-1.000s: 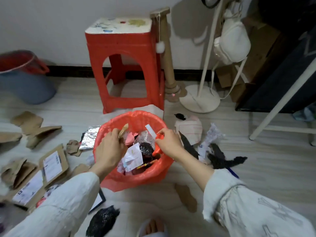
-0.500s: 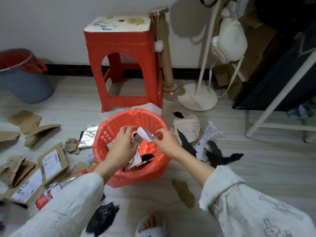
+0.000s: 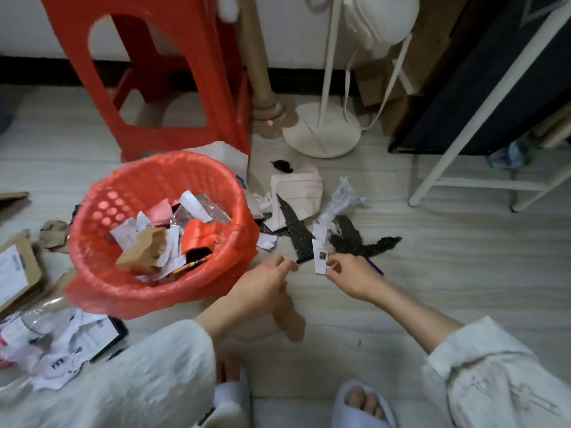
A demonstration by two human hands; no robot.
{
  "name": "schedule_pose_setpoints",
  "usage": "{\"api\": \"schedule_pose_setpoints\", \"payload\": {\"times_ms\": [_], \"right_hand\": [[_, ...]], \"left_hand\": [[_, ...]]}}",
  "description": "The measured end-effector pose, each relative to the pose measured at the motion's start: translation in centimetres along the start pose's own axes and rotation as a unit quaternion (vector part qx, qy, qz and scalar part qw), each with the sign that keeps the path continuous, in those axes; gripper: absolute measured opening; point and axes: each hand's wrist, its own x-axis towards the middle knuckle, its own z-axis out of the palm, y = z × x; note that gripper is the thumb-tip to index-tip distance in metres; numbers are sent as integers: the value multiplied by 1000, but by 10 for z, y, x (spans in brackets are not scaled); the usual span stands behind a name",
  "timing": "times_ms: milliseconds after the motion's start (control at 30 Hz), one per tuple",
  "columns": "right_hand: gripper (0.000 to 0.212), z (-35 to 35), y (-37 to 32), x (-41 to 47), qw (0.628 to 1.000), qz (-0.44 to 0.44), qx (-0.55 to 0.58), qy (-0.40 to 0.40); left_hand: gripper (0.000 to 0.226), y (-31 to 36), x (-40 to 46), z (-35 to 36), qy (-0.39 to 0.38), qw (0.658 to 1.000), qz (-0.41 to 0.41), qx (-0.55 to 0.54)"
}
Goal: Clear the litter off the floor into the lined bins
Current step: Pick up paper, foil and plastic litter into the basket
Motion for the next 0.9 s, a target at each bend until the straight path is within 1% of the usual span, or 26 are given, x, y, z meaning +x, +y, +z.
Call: {"api": "schedule_pose_setpoints", "payload": {"times_ms": [67, 100, 133, 233, 333, 367, 400, 500, 567, 633, 733, 767, 833, 900], "right_hand": [[45, 27, 32, 12, 999, 19, -11, -23], [50, 43, 47, 18, 999, 20, -17, -34], [55, 57, 58, 23, 999, 19, -27, -42], [71, 100, 80, 35, 992, 29, -90, -79], [88, 132, 86, 37, 982, 50, -143, -113], [92, 137, 87, 37, 981, 53, -146, -119], [94, 138, 89, 37, 980, 54, -144, -125], [95, 133, 94, 42, 978, 47, -137, -148], [94, 131, 96, 44, 978, 45, -126, -157], [93, 131, 96, 45, 979, 45, -121, -156], [93, 132, 98, 45, 979, 48, -118, -158], [93, 132, 99, 45, 979, 48, -118, -159], [93, 132, 99, 46, 979, 51, -113, -162], [91, 129, 99, 47, 980, 50, -104, -164]], "left_hand": [[49, -7, 8, 37, -92, 996, -6, 20], [51, -11, 10, 56, -118, 992, -19, 28], [52, -16, 10, 70, -124, 991, -36, 32], [55, -35, 16, 106, -88, 995, -47, 14], [87, -49, 24, 131, -92, 991, -98, 19], [92, -52, 27, 136, -96, 989, -109, 25], [92, -52, 28, 141, -98, 989, -109, 37], [74, -52, 31, 144, -96, 986, -89, 102], [59, -48, 35, 145, -105, 983, -96, 115], [44, -43, 38, 148, -117, 984, -103, 85], [23, -36, 35, 152, -123, 983, -130, -35], [21, -35, 32, 150, -115, 984, -127, -48], [21, -32, 28, 140, -80, 990, -112, -43], [20, -26, 26, 120, -7, 990, -97, -102]]}}
